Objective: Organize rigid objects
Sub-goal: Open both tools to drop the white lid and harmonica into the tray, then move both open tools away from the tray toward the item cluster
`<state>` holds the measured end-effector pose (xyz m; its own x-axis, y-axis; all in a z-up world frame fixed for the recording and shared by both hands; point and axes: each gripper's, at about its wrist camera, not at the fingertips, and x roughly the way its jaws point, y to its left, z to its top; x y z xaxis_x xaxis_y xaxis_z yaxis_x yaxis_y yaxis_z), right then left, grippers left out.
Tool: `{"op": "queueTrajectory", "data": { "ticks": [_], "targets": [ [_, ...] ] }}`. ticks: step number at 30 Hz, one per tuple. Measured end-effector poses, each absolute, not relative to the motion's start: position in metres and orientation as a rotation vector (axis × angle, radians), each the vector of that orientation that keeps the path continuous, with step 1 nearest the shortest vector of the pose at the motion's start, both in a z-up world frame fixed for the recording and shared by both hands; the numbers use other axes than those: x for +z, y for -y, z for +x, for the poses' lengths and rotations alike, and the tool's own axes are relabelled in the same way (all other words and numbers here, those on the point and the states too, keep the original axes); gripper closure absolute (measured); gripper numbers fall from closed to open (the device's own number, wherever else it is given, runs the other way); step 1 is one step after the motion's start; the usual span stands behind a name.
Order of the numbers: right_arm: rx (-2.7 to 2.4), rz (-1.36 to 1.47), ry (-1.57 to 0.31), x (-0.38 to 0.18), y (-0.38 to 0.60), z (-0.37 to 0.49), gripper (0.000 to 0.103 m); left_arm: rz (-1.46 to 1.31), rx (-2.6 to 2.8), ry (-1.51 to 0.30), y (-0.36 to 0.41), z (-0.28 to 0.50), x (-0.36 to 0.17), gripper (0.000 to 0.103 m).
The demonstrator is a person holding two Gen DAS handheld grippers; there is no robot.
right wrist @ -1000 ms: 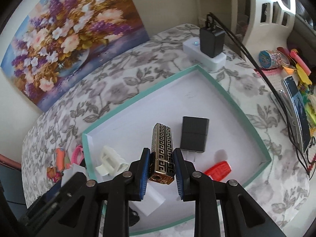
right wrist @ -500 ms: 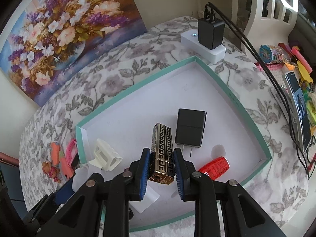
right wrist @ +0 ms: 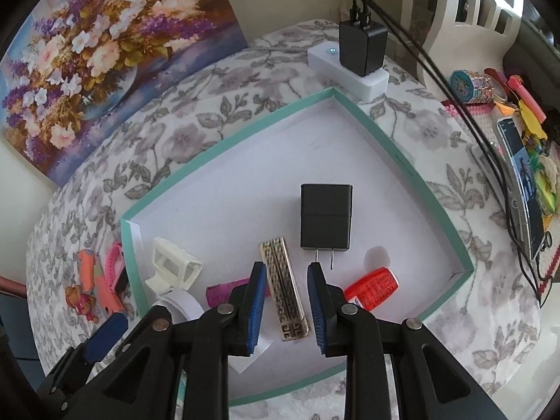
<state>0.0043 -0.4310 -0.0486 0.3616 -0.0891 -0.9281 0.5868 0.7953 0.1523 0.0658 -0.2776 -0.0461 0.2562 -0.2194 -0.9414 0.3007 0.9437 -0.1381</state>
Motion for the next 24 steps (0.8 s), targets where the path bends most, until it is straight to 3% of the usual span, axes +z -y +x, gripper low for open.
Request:
{"op": "queueTrajectory", "data": {
  "ticks": [5, 7, 10, 12, 14, 16, 24],
  "targets": [
    [-0.469, 0.501, -1.11, -0.041, 0.429, 0.004, 0.076, 0.047, -0.332, -1.265, 0.269, 0.07, -0.043, 0.04],
    [-0.47, 0.491, -1.1, -0.037, 0.427, 0.004, 0.076, 0.026, -0.312, -1.263, 0.261, 0.073, -0.042, 0.027],
    [-0.467, 0.473, -1.099, -0.035, 0.422, 0.006, 0.074, -0.014, -0.279, -1.261, 0.247, 0.078, -0.041, 0.025],
    [-0.463, 0.462, -1.108, -0.036, 0.419, 0.008, 0.07, -0.037, -0.242, -1.258, 0.235, 0.082, -0.041, 0.025],
    [-0.455, 0.455, -1.114, -0.037, 0.416, 0.01, 0.052, -0.046, -0.209, -1.255, 0.227, 0.086, -0.041, 0.02],
    [-0.445, 0.452, -1.113, -0.037, 0.412, 0.011, 0.044, -0.065, -0.176, -1.255, 0.216, 0.089, -0.041, 0.017],
    [-0.427, 0.385, -1.129, -0.036, 0.396, 0.019, 0.034, -0.141, -0.068, -1.268, 0.181, 0.099, -0.045, 0.015]
  ]
}}
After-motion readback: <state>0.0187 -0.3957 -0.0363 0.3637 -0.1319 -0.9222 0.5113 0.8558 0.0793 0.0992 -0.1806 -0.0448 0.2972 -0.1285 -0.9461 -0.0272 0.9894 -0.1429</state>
